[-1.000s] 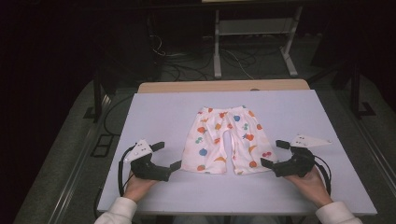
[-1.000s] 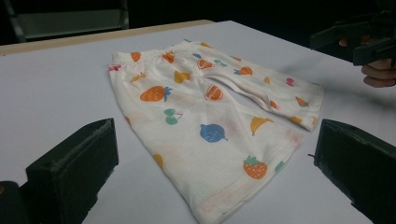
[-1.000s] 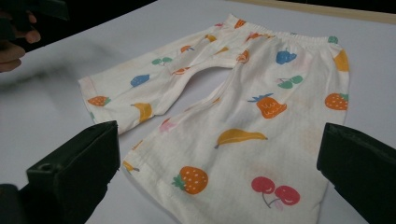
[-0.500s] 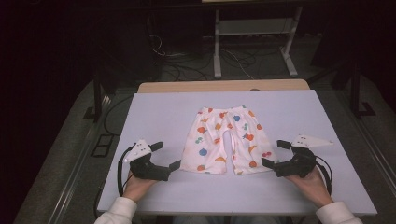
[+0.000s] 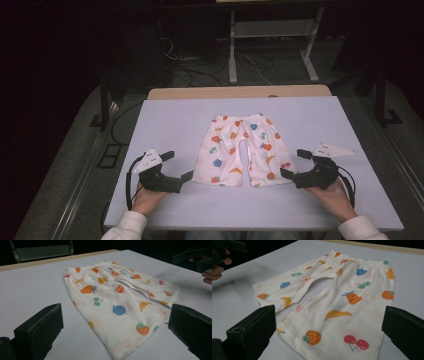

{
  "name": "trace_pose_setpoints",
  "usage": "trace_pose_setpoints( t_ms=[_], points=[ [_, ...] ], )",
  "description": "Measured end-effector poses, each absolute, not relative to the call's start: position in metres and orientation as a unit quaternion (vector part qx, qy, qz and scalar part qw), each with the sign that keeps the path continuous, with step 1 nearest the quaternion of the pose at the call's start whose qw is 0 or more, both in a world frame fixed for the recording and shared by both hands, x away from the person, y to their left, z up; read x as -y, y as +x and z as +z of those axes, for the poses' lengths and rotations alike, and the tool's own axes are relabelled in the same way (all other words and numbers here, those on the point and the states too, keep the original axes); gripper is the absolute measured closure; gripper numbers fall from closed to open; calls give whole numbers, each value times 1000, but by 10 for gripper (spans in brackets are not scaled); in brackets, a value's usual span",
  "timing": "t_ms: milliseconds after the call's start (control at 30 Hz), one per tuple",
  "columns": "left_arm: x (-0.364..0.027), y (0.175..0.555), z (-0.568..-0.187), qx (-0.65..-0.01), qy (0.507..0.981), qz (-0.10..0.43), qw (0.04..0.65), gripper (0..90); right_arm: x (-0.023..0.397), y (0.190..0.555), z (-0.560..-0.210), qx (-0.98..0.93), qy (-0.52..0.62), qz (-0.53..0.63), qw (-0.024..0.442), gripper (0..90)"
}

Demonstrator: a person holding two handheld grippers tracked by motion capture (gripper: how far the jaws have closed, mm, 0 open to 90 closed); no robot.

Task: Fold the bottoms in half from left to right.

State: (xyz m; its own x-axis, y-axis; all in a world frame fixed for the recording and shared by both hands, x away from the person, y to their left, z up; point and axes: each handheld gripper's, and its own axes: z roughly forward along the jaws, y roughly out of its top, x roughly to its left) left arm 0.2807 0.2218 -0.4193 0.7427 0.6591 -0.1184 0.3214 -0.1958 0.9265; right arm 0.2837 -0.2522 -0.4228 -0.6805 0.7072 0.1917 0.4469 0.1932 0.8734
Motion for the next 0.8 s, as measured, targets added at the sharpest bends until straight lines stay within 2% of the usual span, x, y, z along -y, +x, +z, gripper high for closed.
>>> trace_pose_setpoints(
  t_ms=[800],
  points=[
    [-223,281,-419,-329,753,157,547,0,227,298,-398,-775,351,512,118,0]
  ],
)
